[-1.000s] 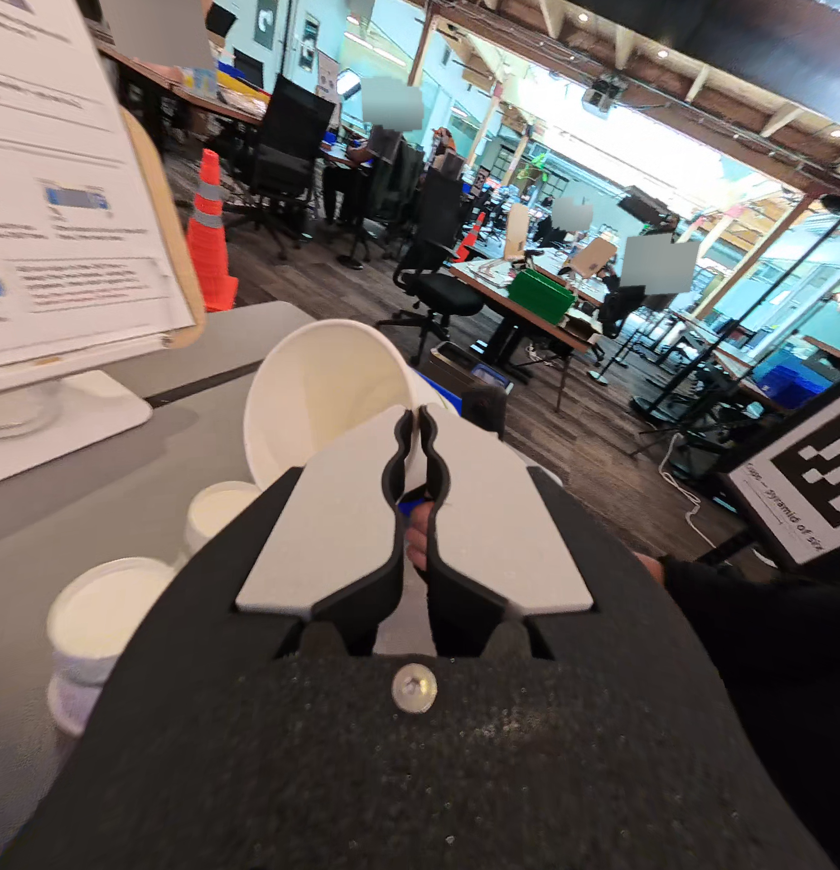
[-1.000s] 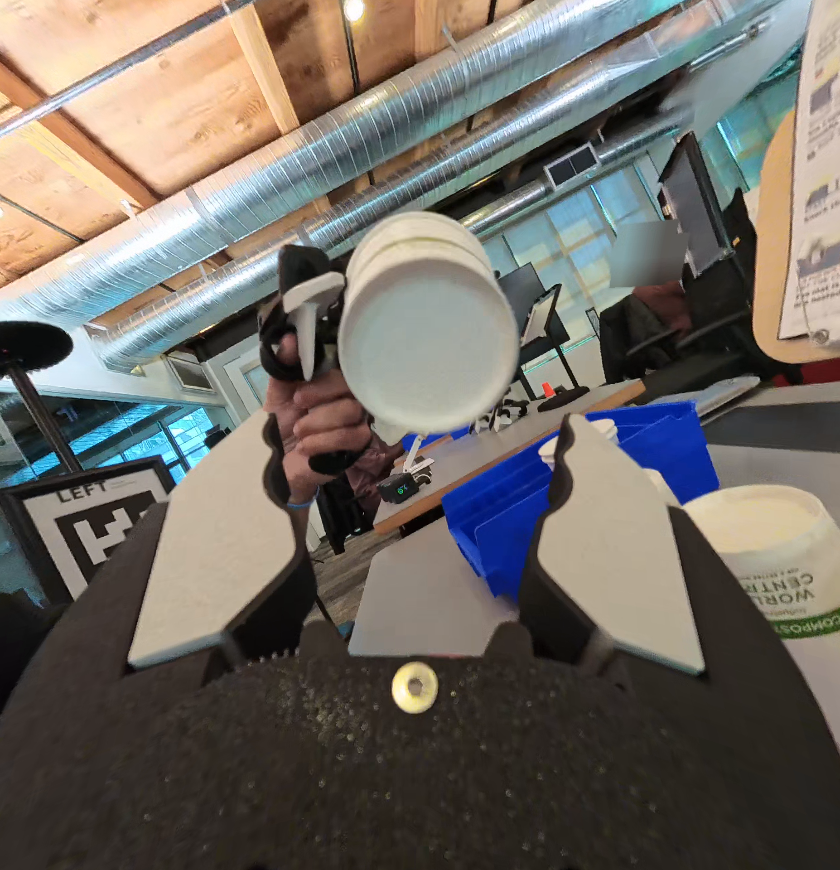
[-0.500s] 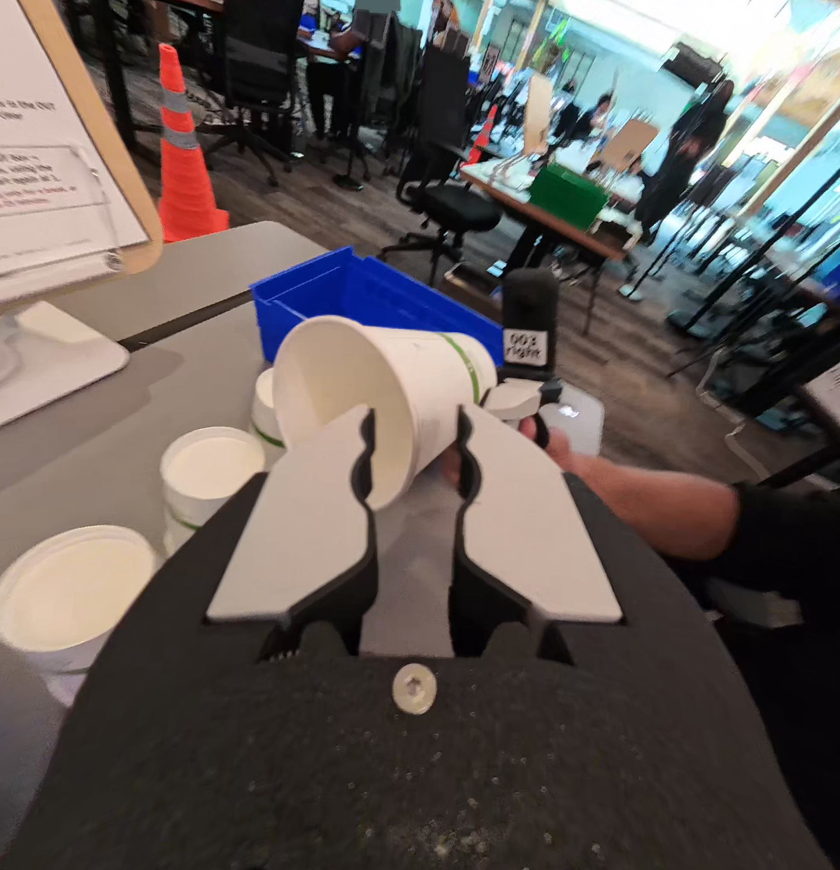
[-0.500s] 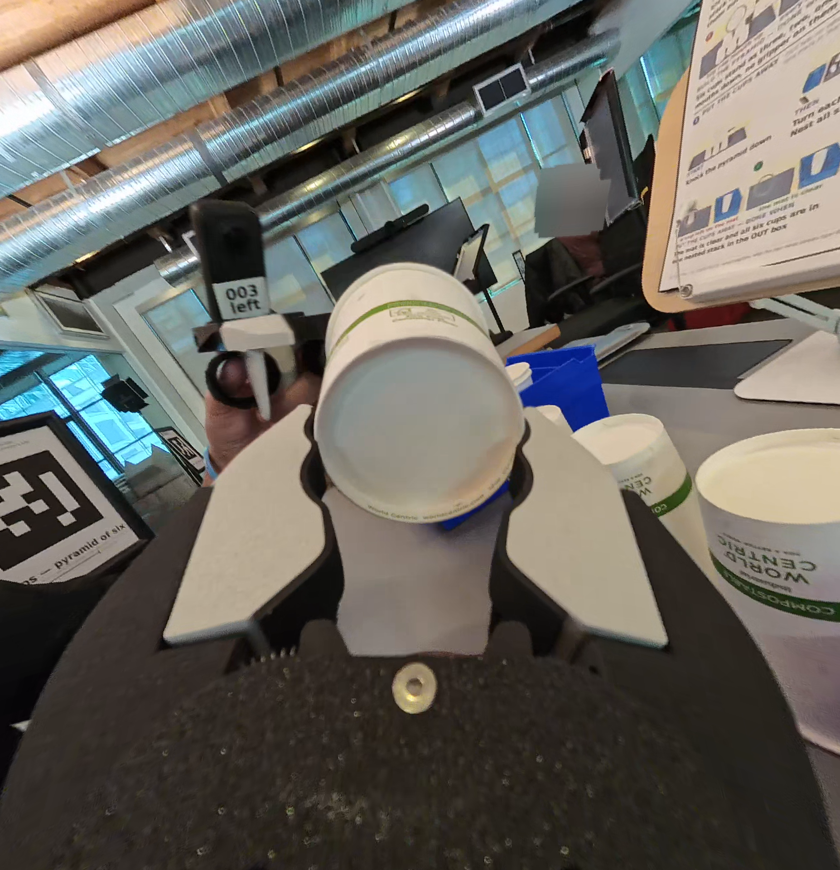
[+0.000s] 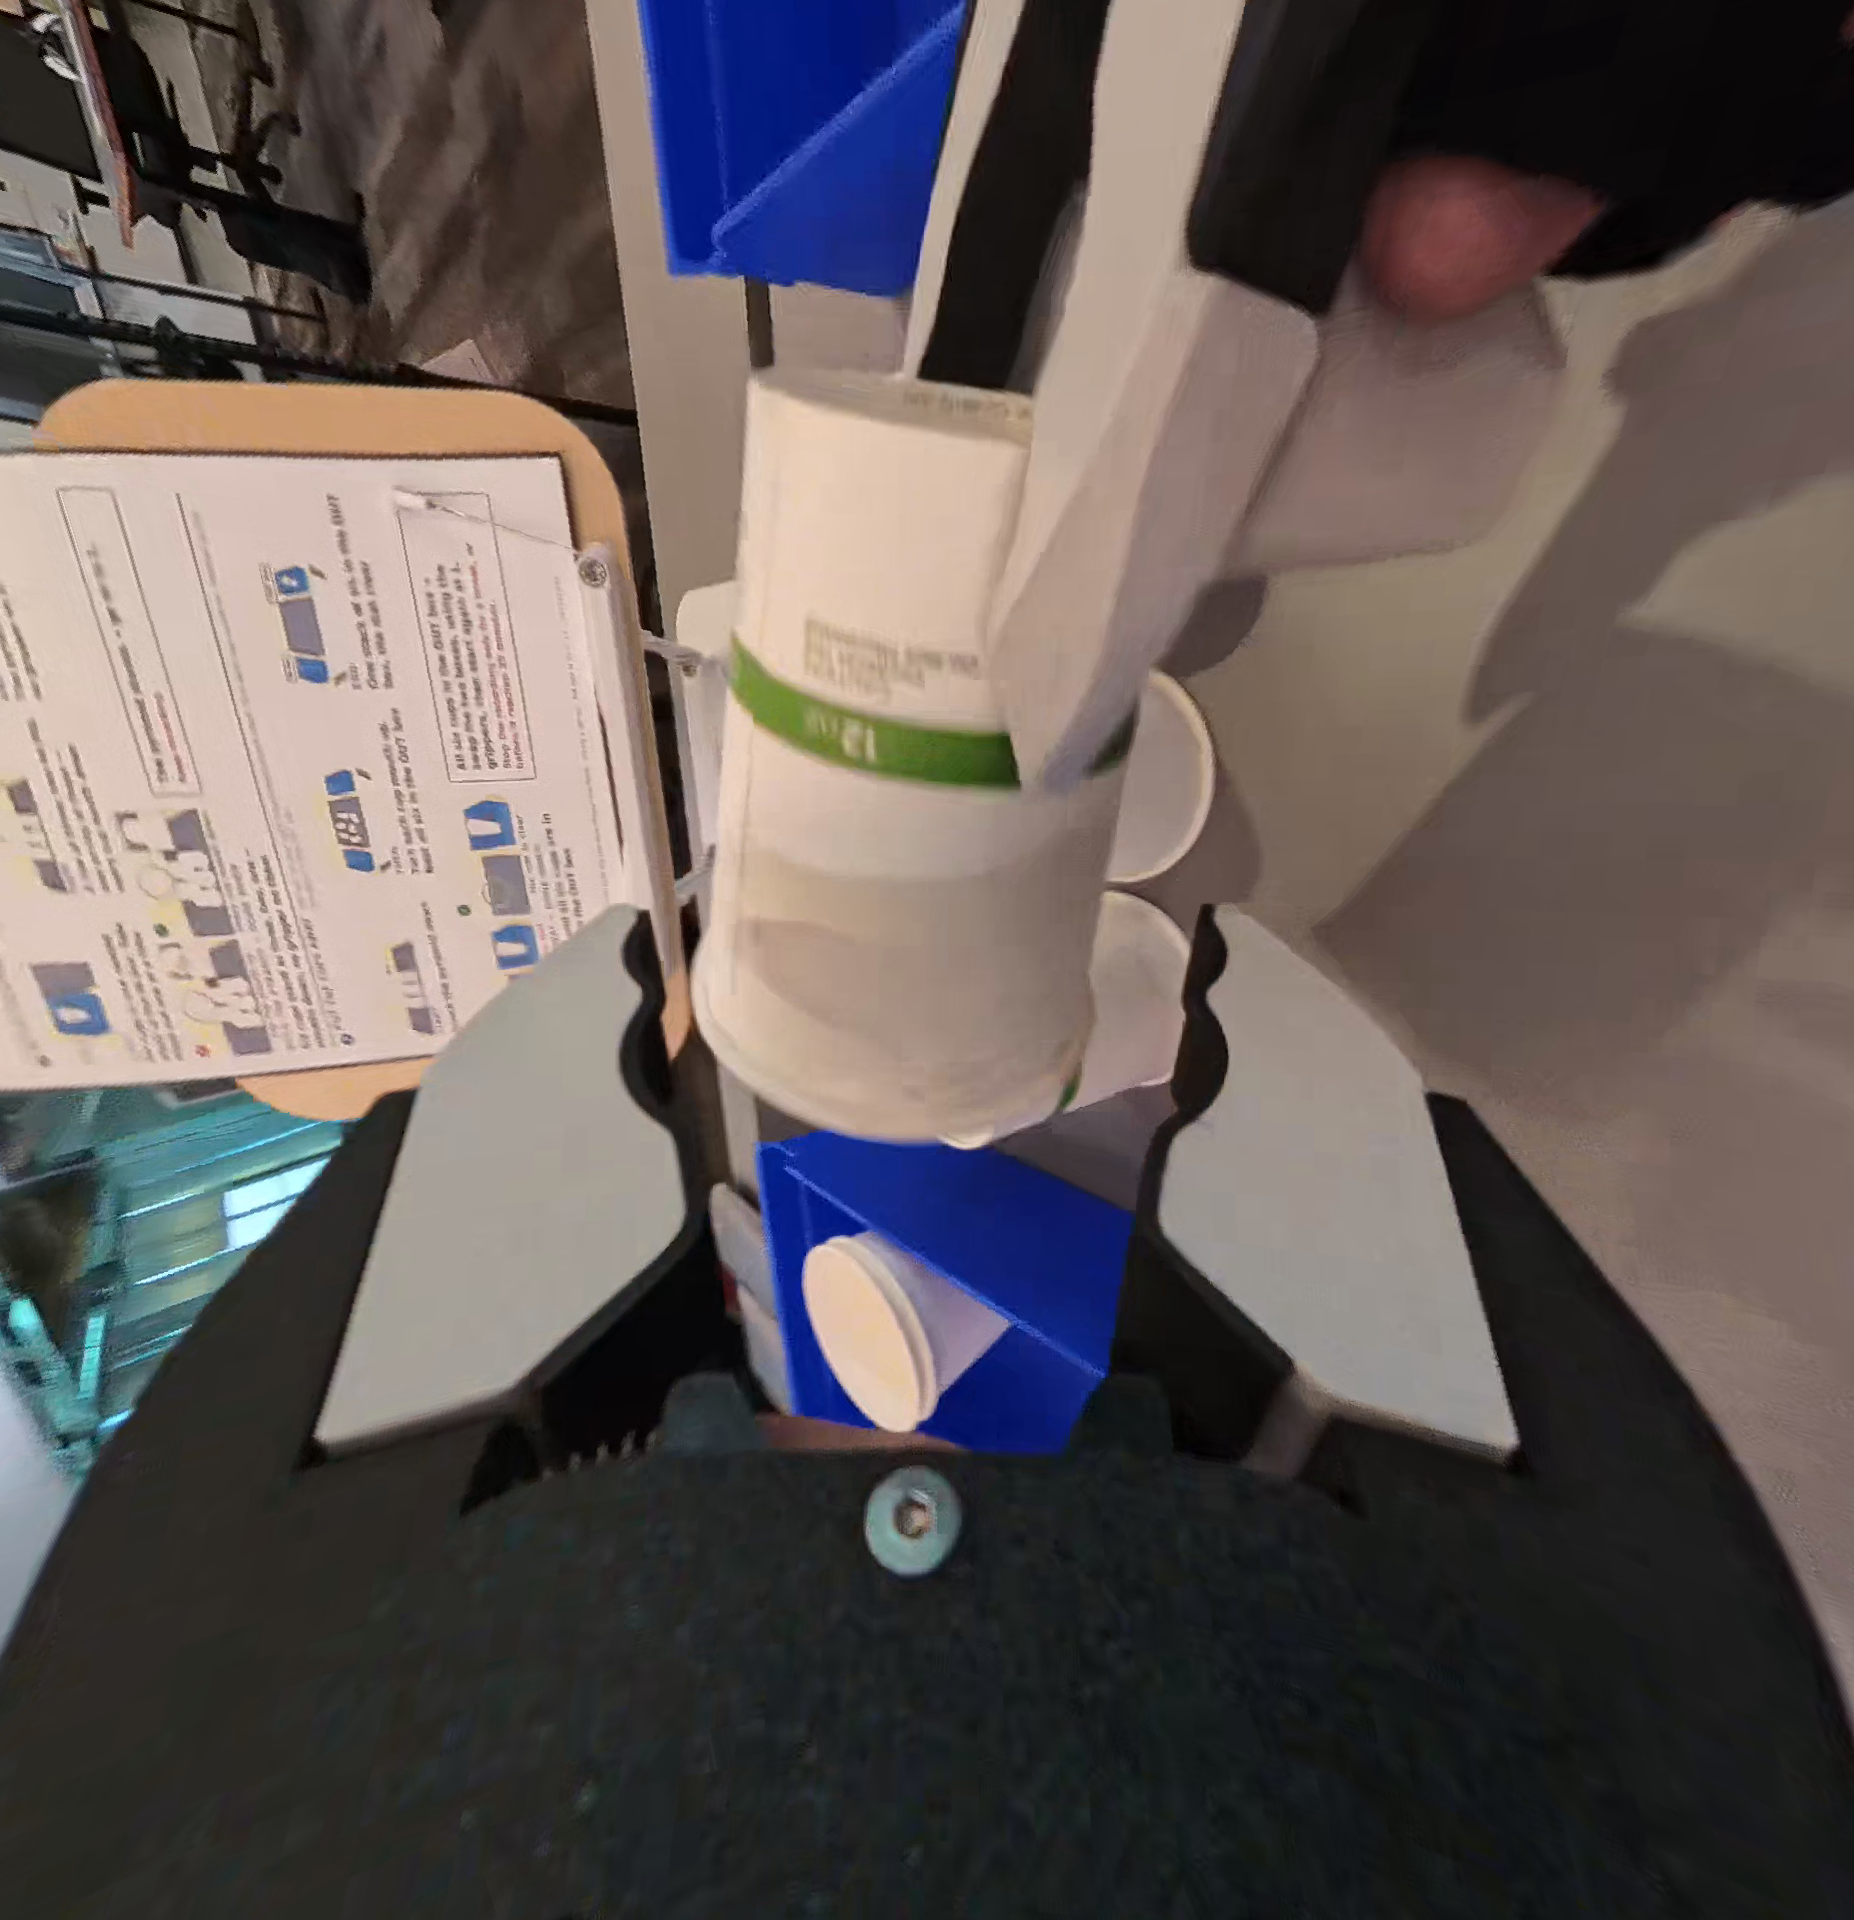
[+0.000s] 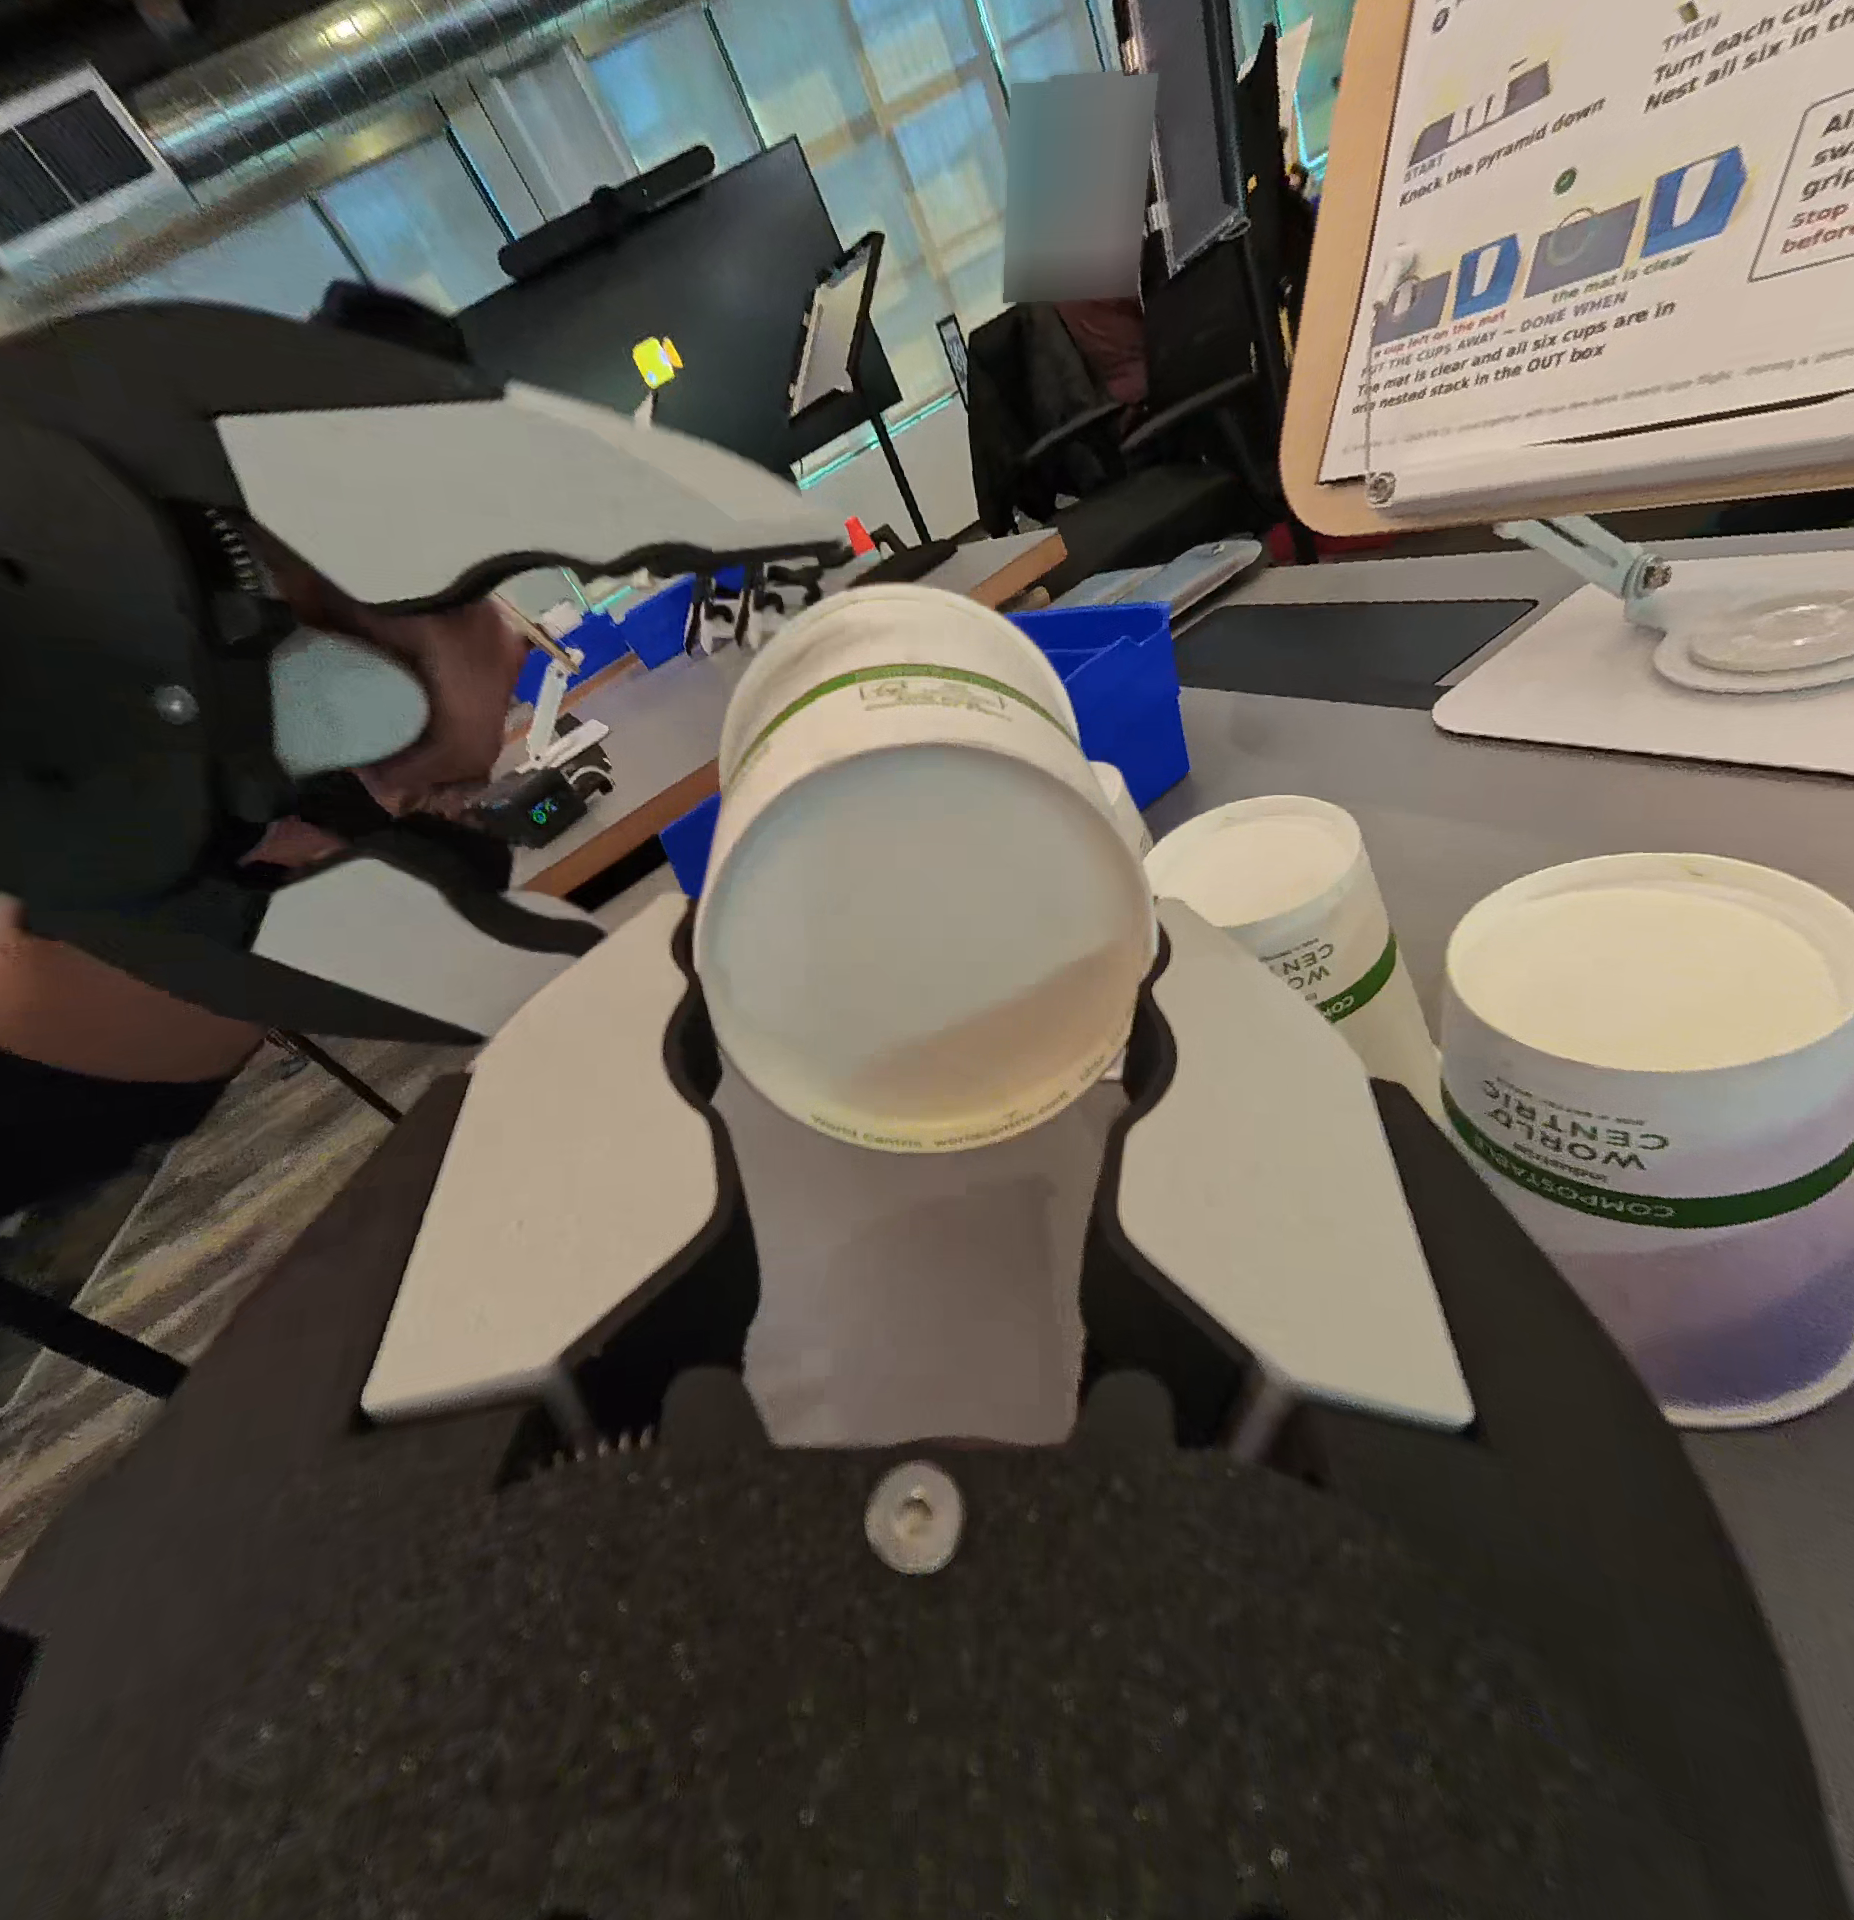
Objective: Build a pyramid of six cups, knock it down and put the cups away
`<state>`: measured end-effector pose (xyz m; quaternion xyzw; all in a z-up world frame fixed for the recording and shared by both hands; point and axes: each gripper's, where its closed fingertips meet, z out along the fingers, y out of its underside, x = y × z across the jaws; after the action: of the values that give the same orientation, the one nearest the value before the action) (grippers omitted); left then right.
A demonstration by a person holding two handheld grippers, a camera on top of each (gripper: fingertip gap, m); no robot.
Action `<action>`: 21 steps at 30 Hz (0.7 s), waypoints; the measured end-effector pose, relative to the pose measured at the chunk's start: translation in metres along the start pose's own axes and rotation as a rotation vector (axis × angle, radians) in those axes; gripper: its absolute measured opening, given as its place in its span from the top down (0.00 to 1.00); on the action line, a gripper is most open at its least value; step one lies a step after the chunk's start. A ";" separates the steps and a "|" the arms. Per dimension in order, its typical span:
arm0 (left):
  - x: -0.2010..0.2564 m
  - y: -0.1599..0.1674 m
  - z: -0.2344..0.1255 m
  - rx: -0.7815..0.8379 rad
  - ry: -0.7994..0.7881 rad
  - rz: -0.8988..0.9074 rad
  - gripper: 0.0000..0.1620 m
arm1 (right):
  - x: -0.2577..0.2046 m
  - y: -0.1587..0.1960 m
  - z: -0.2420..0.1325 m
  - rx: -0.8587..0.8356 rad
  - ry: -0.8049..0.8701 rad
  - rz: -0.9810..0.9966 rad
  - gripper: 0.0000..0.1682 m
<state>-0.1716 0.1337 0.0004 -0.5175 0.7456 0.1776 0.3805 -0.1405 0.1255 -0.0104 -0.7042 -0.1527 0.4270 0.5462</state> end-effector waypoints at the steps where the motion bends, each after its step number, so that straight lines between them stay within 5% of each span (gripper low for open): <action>1: -0.002 -0.004 0.005 -0.005 -0.003 0.020 0.41 | 0.000 0.002 0.000 -0.015 0.012 -0.010 0.54; 9: 0.021 -0.014 0.041 -0.018 0.090 0.054 0.47 | 0.000 0.012 -0.001 -0.061 0.031 -0.050 0.54; 13: 0.011 -0.003 0.040 0.023 0.072 -0.078 0.48 | 0.011 0.002 -0.015 0.013 0.085 -0.055 0.51; 16: -0.025 0.023 0.039 0.111 0.027 -0.376 0.48 | 0.018 -0.004 -0.039 0.080 0.141 -0.113 0.50; 21: -0.079 0.048 0.048 0.300 -0.164 -0.934 0.48 | 0.010 0.043 -0.050 0.043 0.119 -0.102 0.55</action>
<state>-0.1829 0.2346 0.0227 -0.7201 0.4190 -0.0813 0.5471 -0.1069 0.0850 -0.0514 -0.7078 -0.1467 0.3592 0.5903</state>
